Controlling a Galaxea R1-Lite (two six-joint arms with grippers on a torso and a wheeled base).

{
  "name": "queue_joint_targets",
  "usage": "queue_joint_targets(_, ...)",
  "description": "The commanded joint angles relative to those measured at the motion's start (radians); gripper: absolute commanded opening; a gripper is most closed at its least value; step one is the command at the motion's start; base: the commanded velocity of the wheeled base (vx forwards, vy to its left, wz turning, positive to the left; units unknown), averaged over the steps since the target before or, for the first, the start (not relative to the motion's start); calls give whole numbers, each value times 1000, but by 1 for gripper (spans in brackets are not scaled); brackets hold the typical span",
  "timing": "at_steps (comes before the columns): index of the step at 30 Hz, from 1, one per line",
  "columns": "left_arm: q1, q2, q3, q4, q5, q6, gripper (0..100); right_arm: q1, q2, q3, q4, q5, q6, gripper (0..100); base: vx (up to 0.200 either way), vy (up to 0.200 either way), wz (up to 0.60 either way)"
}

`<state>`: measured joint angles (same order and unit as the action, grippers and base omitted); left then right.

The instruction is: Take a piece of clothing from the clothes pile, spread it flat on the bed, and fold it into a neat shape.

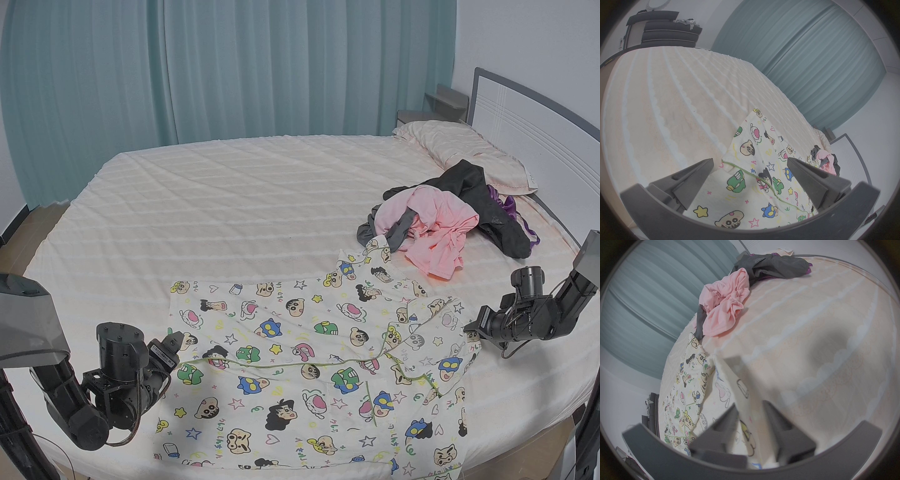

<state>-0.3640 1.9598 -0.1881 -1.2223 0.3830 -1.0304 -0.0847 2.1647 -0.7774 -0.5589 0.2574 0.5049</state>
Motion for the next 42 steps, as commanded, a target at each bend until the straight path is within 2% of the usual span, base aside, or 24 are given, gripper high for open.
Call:
queue_joint_targets(1,-18,-12,12,0,1,0,100,-1,-25,29,-22,-1,1,100,0,0,0)
queue_joint_targets(10,-50,-12,19,1,1,-39,100,-17,-204,119,-32,-1,52,100,0,0,0)
queue_joint_targets(16,-75,-9,58,0,-9,-74,100,36,-298,244,-32,-3,60,100,-200,0,0)
queue_joint_targets(21,-76,-12,81,0,-50,-103,100,59,-352,336,-33,-1,66,100,-200,0,0)
queue_joint_targets(26,-99,-12,114,1,-55,-122,100,88,-416,394,-33,-3,202,100,-200,0,0)
queue_joint_targets(28,-125,-10,139,0,-59,-135,100,97,-431,411,-33,-3,224,100,-200,0,0)
queue_joint_targets(33,-141,-27,188,7,-113,-146,100,115,-442,451,-35,-3,233,100,0,0,0)
queue_joint_targets(42,-128,22,182,9,-115,-148,100,118,-436,491,-38,3,231,100,0,0,0)
